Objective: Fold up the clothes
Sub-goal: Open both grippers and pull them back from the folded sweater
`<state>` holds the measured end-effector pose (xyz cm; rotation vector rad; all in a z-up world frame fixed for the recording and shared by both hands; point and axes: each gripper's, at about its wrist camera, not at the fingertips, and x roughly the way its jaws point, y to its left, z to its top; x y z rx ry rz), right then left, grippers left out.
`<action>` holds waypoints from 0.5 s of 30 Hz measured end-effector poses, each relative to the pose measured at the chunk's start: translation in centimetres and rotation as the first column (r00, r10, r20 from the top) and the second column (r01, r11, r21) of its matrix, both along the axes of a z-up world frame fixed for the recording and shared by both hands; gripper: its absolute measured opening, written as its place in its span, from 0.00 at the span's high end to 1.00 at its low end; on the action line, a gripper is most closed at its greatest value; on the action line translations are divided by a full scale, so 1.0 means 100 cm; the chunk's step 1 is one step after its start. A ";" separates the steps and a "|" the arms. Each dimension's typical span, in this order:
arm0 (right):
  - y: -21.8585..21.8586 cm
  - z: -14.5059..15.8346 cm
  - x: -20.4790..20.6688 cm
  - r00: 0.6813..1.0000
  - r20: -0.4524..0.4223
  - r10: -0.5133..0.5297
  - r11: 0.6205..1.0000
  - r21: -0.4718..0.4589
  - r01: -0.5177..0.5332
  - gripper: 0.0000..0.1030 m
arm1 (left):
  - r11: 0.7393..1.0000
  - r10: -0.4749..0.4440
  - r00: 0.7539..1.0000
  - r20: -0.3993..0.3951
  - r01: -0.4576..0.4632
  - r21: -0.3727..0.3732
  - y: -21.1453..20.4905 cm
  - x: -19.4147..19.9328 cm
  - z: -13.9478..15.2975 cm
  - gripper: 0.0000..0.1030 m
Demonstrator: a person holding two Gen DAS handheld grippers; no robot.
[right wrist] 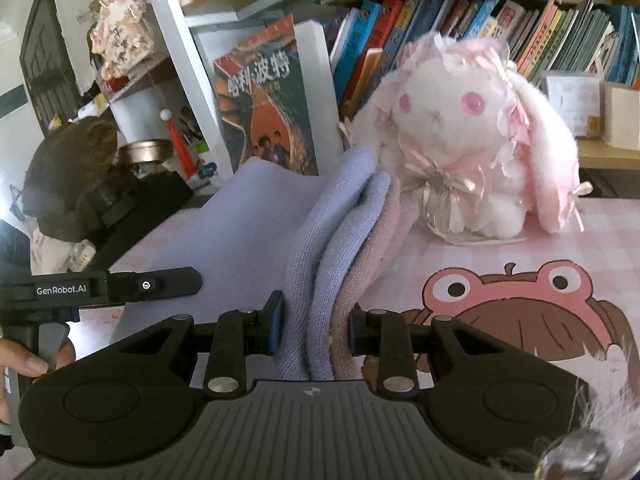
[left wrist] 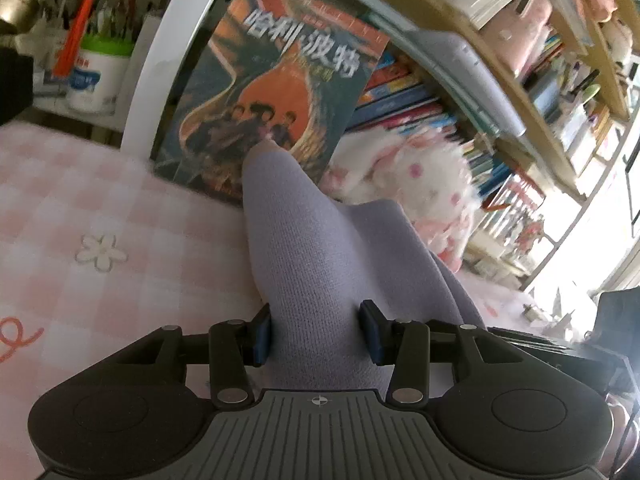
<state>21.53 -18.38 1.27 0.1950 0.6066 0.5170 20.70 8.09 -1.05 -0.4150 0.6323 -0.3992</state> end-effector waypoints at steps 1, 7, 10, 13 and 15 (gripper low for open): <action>0.000 -0.004 0.003 1.000 -0.011 -0.003 1.000 -0.002 0.003 0.73 | 1.000 0.004 1.000 -0.006 -0.004 -0.002 0.001 0.001 -0.003 0.57; -0.010 -0.014 0.008 0.997 -0.067 -0.044 0.995 0.087 0.050 0.64 | 0.999 0.036 0.999 0.005 -0.036 -0.002 0.001 0.000 -0.005 0.51; -0.011 -0.009 0.003 0.994 -0.075 -0.081 0.994 0.068 0.086 0.48 | 0.996 0.048 0.998 0.036 -0.051 0.075 -0.006 -0.008 0.005 0.46; -0.014 -0.001 -0.011 0.994 -0.040 -0.101 0.993 0.062 0.103 0.34 | 0.992 0.040 0.993 0.111 -0.053 0.116 -0.010 -0.028 0.017 0.39; -0.017 0.004 -0.021 0.993 -0.013 -0.121 0.991 0.054 0.121 0.33 | 0.988 0.032 0.986 0.161 -0.056 0.142 -0.013 -0.041 0.024 0.36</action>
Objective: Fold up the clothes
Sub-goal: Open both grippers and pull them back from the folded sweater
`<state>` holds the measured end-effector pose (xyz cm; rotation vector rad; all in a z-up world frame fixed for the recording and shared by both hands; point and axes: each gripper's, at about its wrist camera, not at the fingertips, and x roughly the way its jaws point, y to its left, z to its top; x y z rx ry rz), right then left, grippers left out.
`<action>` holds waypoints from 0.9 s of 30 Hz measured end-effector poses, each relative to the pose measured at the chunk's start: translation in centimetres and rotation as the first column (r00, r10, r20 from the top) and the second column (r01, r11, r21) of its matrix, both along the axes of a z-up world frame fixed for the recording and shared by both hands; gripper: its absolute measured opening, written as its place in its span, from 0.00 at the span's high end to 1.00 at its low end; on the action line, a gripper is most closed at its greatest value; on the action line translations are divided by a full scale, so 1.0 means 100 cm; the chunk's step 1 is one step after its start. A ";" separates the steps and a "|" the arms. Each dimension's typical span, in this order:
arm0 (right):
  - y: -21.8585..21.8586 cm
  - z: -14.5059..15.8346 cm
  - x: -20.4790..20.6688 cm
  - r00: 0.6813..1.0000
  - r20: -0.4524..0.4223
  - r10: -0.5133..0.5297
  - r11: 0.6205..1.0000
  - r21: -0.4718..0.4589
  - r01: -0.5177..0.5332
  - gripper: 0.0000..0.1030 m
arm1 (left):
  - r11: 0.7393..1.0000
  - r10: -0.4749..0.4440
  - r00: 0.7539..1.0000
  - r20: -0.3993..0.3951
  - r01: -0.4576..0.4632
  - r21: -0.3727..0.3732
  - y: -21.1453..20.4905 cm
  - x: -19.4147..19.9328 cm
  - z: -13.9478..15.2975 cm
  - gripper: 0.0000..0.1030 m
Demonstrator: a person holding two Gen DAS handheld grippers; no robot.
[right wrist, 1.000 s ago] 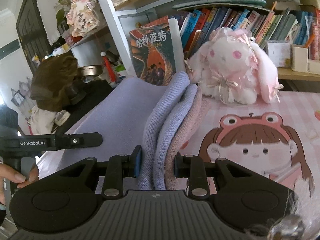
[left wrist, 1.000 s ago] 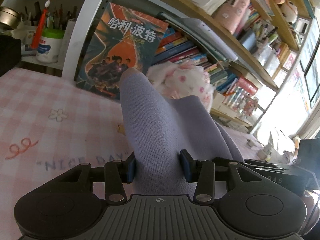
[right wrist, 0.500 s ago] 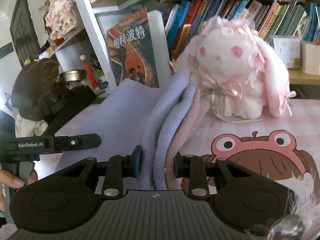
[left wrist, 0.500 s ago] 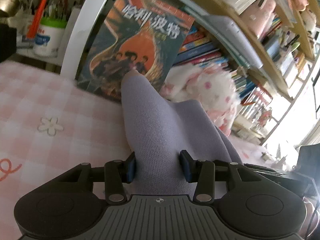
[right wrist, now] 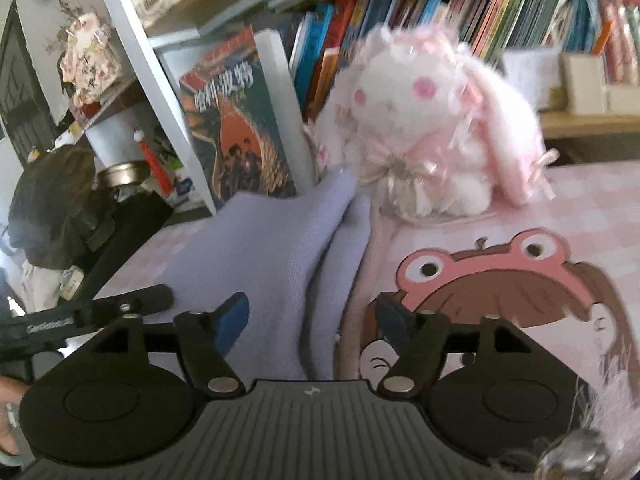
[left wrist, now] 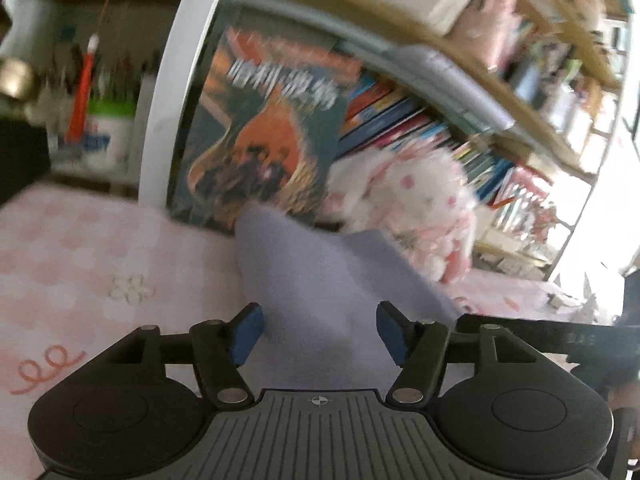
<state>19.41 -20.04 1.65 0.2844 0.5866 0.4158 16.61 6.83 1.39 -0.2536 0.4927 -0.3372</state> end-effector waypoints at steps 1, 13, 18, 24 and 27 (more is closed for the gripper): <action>-0.001 0.001 -0.005 1.000 0.008 -0.006 1.000 -0.008 0.006 0.32 | 1.000 -0.001 1.000 0.018 0.001 0.005 -0.002 -0.007 0.003 0.34; 0.007 0.011 -0.096 0.974 0.165 -0.156 0.965 -0.183 0.186 0.12 | 0.960 0.096 0.993 0.070 -0.111 0.257 -0.040 -0.081 0.005 0.20; 0.017 0.004 -0.123 0.968 0.197 -0.153 0.940 -0.274 0.204 0.08 | 0.937 0.105 0.992 0.076 -0.125 0.326 -0.045 -0.104 -0.001 0.15; 0.021 -0.005 -0.150 0.964 0.216 -0.158 0.930 -0.296 0.219 0.05 | 0.940 0.118 0.991 0.060 -0.131 0.314 -0.044 -0.122 -0.005 0.12; 0.022 -0.009 -0.156 0.964 0.209 -0.165 0.927 -0.300 0.224 0.04 | 0.937 0.127 0.990 0.057 -0.139 0.320 -0.045 -0.126 -0.007 0.10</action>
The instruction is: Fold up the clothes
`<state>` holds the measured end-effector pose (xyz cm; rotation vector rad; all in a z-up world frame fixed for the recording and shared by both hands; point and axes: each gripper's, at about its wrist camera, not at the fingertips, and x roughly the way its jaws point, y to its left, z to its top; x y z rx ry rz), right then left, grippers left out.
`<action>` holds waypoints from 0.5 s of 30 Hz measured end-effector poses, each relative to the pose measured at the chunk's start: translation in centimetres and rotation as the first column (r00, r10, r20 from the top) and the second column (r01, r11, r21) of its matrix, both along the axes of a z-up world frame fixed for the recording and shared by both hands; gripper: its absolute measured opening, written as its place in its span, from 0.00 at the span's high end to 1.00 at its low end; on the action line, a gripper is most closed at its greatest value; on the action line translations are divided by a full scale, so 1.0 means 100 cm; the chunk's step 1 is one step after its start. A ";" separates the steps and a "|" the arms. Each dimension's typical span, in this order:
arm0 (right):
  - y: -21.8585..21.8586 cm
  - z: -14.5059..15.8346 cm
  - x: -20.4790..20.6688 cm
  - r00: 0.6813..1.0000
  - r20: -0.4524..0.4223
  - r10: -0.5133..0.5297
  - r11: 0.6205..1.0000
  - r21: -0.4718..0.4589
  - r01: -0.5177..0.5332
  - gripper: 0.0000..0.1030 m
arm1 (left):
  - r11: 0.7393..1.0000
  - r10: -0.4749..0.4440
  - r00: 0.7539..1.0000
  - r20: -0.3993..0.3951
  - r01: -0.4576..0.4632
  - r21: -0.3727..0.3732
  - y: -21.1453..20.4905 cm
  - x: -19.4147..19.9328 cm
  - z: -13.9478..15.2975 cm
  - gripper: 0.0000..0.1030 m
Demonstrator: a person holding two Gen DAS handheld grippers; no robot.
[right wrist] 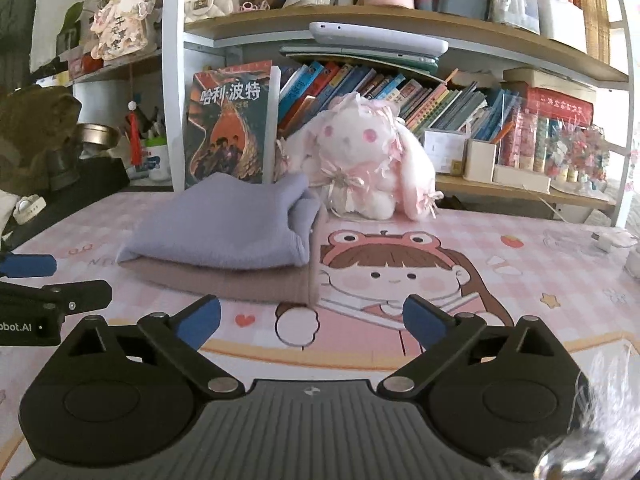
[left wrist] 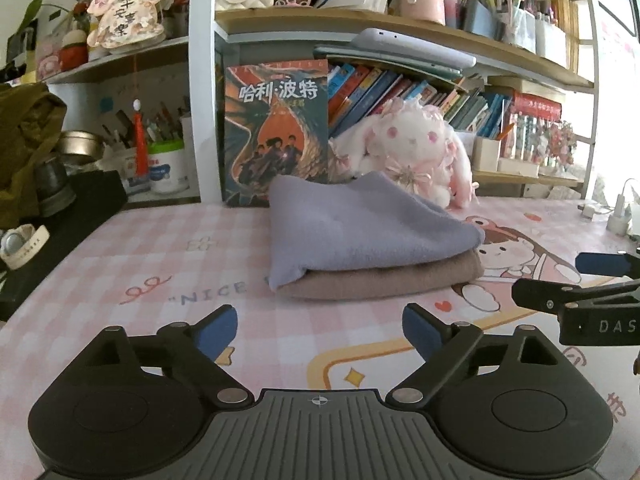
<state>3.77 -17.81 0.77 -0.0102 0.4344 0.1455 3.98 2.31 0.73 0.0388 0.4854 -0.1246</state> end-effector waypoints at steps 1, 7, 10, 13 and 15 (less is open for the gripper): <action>0.000 -0.001 -0.002 1.000 -0.003 -0.002 1.000 -0.001 0.002 0.04 | 1.000 0.002 1.000 -0.003 -0.002 -0.001 0.000 -0.001 0.000 0.10; 0.002 -0.008 -0.008 1.000 -0.011 -0.007 1.000 -0.006 0.007 0.04 | 1.000 0.015 1.000 -0.006 -0.015 -0.014 0.000 -0.004 -0.004 0.08; 0.003 -0.010 -0.010 1.000 -0.008 -0.010 1.000 -0.009 0.010 0.04 | 1.000 0.019 1.000 -0.015 -0.020 -0.004 -0.003 -0.004 -0.009 0.08; 0.003 -0.010 -0.010 1.000 -0.005 -0.012 1.000 -0.010 0.011 0.03 | 0.999 0.031 0.999 -0.027 -0.030 0.038 -0.007 -0.004 -0.014 0.07; 0.003 -0.010 -0.010 1.000 -0.005 -0.015 1.000 -0.010 0.015 0.02 | 0.998 0.036 0.999 -0.027 -0.034 0.048 -0.008 -0.004 -0.013 0.07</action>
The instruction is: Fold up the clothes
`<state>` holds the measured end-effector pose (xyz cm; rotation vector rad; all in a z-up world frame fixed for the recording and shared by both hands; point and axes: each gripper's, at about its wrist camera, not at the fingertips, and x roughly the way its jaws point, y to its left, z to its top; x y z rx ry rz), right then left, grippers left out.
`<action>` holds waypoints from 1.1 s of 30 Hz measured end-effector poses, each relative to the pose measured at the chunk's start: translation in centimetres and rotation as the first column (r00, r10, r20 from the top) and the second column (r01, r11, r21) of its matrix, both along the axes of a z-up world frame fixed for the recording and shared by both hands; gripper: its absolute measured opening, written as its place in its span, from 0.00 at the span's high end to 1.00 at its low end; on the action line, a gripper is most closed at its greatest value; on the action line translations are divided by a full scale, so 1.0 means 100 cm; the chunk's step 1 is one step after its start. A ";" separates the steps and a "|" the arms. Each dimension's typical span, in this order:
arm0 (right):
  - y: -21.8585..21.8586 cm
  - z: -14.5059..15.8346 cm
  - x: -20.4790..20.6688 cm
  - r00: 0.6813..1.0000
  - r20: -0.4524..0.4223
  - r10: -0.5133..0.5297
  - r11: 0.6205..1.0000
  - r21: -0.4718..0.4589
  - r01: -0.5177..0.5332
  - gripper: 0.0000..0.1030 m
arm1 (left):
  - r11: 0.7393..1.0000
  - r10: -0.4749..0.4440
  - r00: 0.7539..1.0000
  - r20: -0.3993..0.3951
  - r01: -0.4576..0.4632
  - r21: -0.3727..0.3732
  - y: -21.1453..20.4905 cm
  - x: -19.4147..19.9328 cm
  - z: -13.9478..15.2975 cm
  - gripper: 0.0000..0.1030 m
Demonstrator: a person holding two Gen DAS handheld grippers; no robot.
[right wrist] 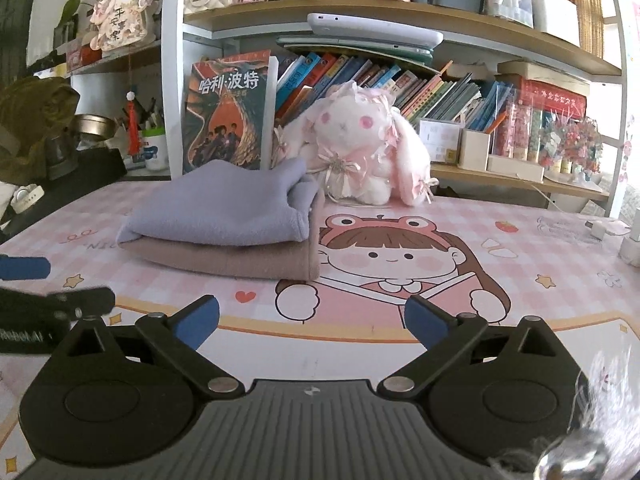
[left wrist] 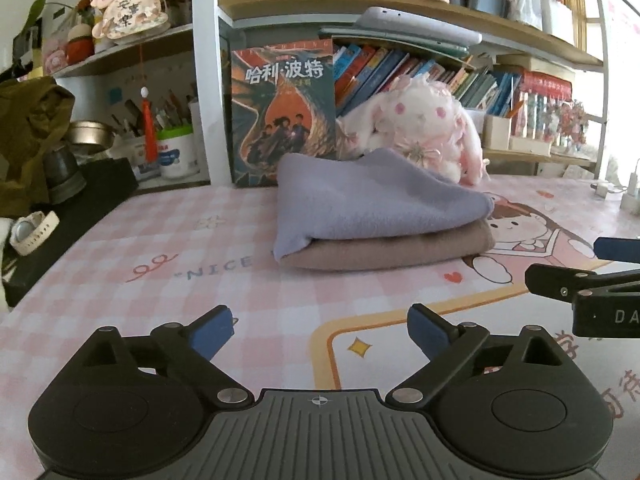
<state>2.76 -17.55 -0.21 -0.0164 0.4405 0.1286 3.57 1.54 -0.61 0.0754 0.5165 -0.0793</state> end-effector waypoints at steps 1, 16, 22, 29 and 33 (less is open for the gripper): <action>0.000 0.000 0.000 1.000 0.000 -0.002 1.000 -0.001 0.002 0.02 | 1.000 0.000 1.000 0.003 0.000 0.003 0.000 0.000 0.000 0.07; 0.002 0.003 -0.008 0.998 0.058 -0.010 1.000 -0.024 0.011 0.00 | 0.999 0.033 0.998 0.059 -0.032 -0.015 0.004 -0.008 0.003 0.02; 0.001 0.004 -0.011 0.997 0.075 -0.017 1.000 -0.016 0.019 0.00 | 0.999 0.036 0.995 0.095 -0.034 -0.023 0.006 -0.013 0.006 0.02; -0.001 0.005 -0.014 0.996 0.090 -0.029 1.000 -0.007 0.030 0.00 | 0.999 0.034 0.995 0.091 -0.032 -0.025 0.006 -0.011 0.006 0.02; -0.001 0.004 -0.015 0.995 0.091 -0.031 1.000 -0.005 0.031 0.00 | 0.999 0.035 0.995 0.093 -0.033 -0.023 0.006 -0.012 0.006 0.02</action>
